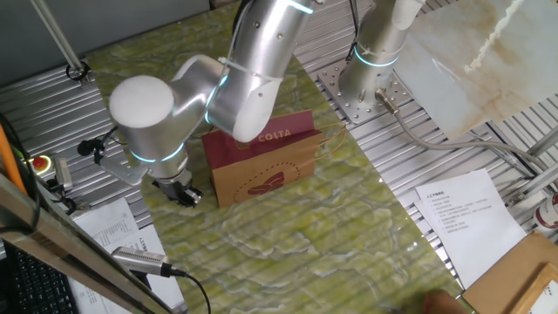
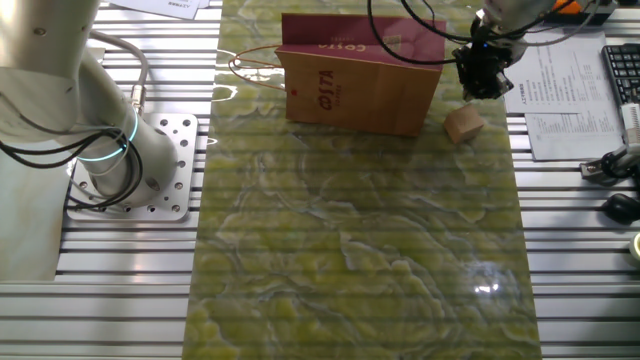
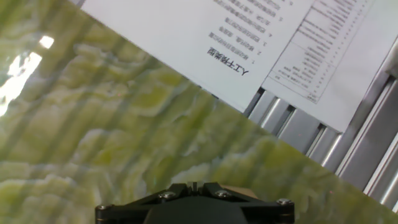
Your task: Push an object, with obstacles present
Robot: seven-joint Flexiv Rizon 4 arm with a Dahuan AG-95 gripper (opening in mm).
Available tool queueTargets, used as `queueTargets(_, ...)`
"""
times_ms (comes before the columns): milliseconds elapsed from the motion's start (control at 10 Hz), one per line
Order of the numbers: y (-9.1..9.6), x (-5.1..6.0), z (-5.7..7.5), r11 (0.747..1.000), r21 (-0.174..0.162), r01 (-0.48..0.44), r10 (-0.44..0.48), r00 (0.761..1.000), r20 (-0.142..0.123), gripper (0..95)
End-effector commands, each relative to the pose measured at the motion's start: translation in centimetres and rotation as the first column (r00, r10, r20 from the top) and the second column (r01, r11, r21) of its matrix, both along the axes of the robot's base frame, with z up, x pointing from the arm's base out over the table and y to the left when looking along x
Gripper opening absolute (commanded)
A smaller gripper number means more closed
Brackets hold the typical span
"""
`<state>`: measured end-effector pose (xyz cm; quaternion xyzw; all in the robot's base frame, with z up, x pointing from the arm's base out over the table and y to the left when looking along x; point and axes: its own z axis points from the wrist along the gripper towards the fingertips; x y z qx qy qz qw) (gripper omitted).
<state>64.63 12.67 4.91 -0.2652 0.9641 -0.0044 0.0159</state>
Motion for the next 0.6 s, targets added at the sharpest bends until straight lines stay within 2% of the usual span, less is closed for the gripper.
queueTargets(100, -0.07, -0.22, 0.16, 0.998, 0.022, 0.053, -0.052, 0.998, -0.041, 0.0)
queueTargets(200, -0.07, -0.22, 0.16, 0.997, 0.019, 0.073, -0.072, 0.996, -0.059, 0.0)
queueTargets(300, -0.07, -0.22, 0.16, 0.996, 0.019, 0.086, -0.085, 0.994, -0.064, 0.0)
queueTargets(500, 0.28, -0.37, 0.28, 0.996, 0.02, 0.086, -0.085, 0.994, -0.063, 0.0)
queueTargets(600, 0.21, -0.19, -0.09, 0.997, 0.023, 0.079, -0.078, 0.995, -0.061, 0.0)
